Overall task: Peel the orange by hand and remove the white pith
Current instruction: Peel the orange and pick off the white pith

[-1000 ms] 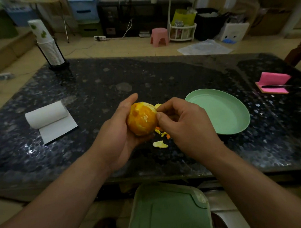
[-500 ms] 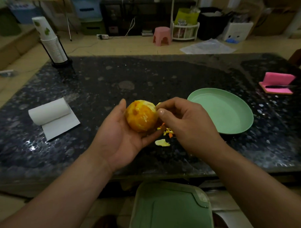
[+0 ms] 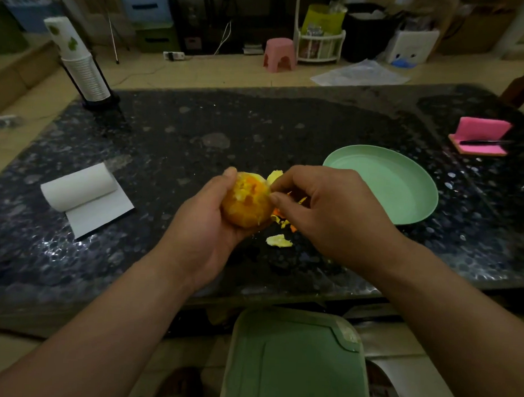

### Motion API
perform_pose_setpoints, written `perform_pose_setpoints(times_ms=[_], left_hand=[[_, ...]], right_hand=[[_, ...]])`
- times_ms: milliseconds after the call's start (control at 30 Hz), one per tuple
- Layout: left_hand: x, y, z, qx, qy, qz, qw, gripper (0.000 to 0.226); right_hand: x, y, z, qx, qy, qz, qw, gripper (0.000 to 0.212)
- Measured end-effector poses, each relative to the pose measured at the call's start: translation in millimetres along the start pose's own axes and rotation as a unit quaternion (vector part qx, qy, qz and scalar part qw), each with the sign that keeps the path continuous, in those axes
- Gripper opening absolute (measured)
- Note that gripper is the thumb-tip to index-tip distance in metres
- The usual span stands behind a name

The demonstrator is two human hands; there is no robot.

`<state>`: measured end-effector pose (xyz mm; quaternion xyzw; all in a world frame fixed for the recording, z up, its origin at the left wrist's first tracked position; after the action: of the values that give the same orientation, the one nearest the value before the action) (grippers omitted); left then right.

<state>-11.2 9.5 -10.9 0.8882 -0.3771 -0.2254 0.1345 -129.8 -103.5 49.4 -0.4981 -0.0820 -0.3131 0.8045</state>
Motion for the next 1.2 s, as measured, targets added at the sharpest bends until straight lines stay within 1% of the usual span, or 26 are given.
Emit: perform_pose_setpoints(times_ms=[200, 333, 433, 567, 667, 800, 833, 933, 1100, 1200], left_hand=[[0, -4, 2, 0.125, 0.037, -0.043, 0.991, 0.034], [0, -5, 3, 0.181, 0.045, -0.052, 0.981, 0.032], [-2, -4, 2, 0.2, 0.05, -0.055, 0.977, 0.036], [-3, -3, 2, 0.192, 0.047, -0.058, 0.979, 0.033], [-4, -3, 1, 0.182, 0.047, -0.063, 0.98, 0.033], [-6, 0, -3, 0.204, 0.067, -0.072, 0.974, 0.039], [-7, 1, -5, 0.209, 0.075, -0.074, 0.972, 0.037], [-9, 3, -6, 0.228, 0.093, -0.08, 0.966, 0.029], [-14, 5, -9, 0.24, 0.123, -0.1, 0.958, 0.027], [-15, 5, -10, 0.244, 0.136, -0.108, 0.954, 0.028]], right_hand=[[0, 6, 10, -0.118, -0.065, 0.027, 0.99, 0.015], [0, 13, 15, -0.147, -0.081, 0.04, 0.985, 0.015], [1, 13, 16, -0.147, -0.079, 0.021, 0.986, 0.012], [1, 13, 16, -0.131, -0.071, 0.004, 0.989, 0.01], [-1, 12, 13, -0.118, -0.062, 0.018, 0.991, 0.01], [-4, 12, 10, -0.056, -0.016, 0.036, 0.998, 0.025], [-4, 13, 10, -0.044, -0.004, 0.038, 0.998, 0.027], [-4, 14, 9, -0.042, 0.019, 0.026, 0.999, 0.022], [-3, 13, 11, -0.046, 0.03, -0.004, 0.998, 0.011], [-4, 12, 12, -0.037, 0.03, -0.009, 0.999, 0.01]])
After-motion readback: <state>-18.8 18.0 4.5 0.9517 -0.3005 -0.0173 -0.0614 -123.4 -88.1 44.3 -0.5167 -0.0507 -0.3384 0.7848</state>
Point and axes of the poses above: each hand's wrist, its own x-axis towards the middle knuckle, its own y-axis out of the palm, z = x × y, the point moved 7 cm from there along x, towards the middle knuckle, and after that the axes turned 2 degrees about -z, right-handed, at the moved point
